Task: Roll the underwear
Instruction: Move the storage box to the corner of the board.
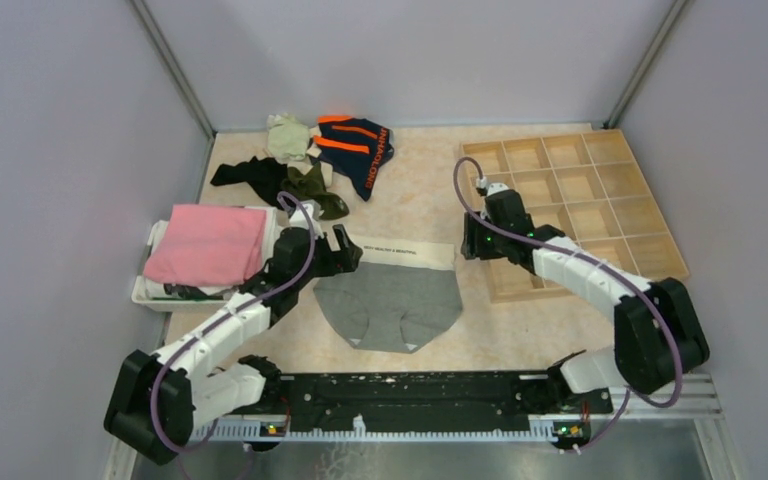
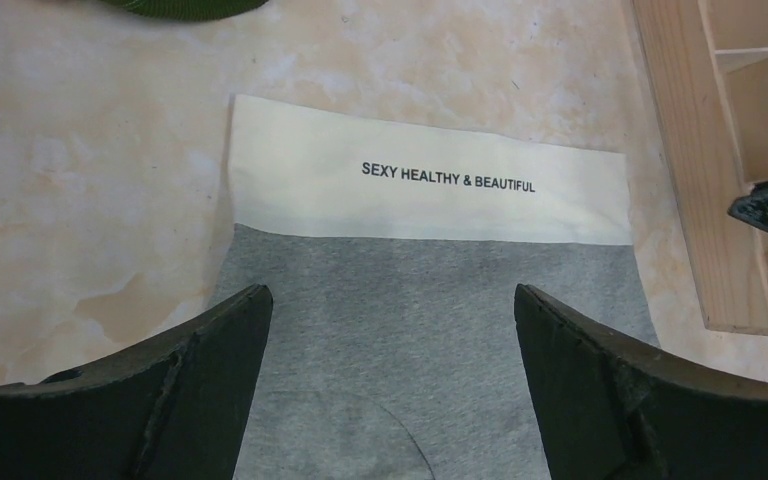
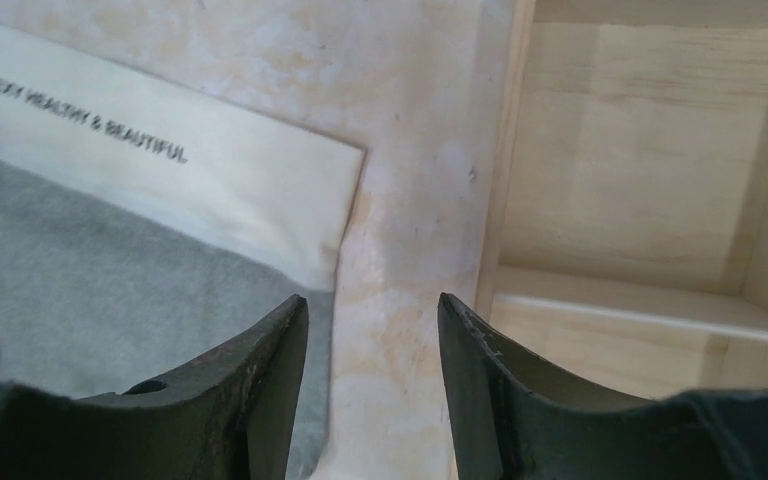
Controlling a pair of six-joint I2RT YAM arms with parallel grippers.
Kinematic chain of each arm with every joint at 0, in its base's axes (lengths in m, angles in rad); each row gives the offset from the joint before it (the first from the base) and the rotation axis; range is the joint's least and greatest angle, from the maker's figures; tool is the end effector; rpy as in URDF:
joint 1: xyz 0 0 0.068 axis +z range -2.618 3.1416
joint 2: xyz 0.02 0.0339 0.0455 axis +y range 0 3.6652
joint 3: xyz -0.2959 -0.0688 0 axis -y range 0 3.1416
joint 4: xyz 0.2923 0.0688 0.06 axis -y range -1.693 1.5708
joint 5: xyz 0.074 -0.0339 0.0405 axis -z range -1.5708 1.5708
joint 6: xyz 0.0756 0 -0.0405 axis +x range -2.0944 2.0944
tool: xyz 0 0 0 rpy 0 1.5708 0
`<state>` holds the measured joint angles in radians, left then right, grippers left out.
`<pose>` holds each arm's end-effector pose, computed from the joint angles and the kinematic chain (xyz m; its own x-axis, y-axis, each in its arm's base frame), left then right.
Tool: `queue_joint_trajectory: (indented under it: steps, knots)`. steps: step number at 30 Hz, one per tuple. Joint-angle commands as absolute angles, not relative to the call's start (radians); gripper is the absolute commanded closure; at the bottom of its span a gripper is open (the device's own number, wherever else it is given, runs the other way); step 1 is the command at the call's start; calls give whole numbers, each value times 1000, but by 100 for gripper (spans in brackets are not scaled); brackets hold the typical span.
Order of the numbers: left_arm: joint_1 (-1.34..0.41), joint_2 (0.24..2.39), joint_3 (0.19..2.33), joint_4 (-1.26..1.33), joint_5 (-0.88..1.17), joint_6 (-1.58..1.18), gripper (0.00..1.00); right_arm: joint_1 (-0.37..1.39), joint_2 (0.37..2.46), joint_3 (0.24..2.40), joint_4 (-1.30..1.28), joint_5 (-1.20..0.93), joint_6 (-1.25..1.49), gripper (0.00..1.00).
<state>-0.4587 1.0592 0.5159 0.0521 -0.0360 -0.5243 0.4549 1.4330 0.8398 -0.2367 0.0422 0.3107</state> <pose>0.2596 -0.1252 0.2012 -0.5734 -0.2748 -0.7718 0.1467 0.8924 -0.4267 0.3214 0.1536 0.1826 -0.7575 -0.0305 -0.6521 -0.1910 0.9656 0.1767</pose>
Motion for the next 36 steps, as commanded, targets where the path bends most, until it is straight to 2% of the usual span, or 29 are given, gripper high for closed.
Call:
queue_joint_trajectory:
  steps: [1, 5, 9, 12, 25, 36]
  knots:
    - [-454, 1009, 523, 9, -62, -548, 3, 448, 1267, 872, -436, -81, 352, 49]
    - [-454, 979, 529, -41, -81, -563, 3, 447, 1109, 806, -623, -179, 382, 49]
    - [-453, 952, 529, -59, -95, -567, 2, 448, 952, 757, -791, -125, 440, 49]
    - [-454, 937, 528, -64, -97, -570, 2, 470, 894, 762, -800, -82, 519, 49]
    - [-453, 904, 523, -101, -101, -578, 2, 486, 1074, 657, -688, 47, 643, 46]
    - [-453, 910, 513, -99, -101, -574, 2, 487, 1116, 612, -443, 170, 630, 44]
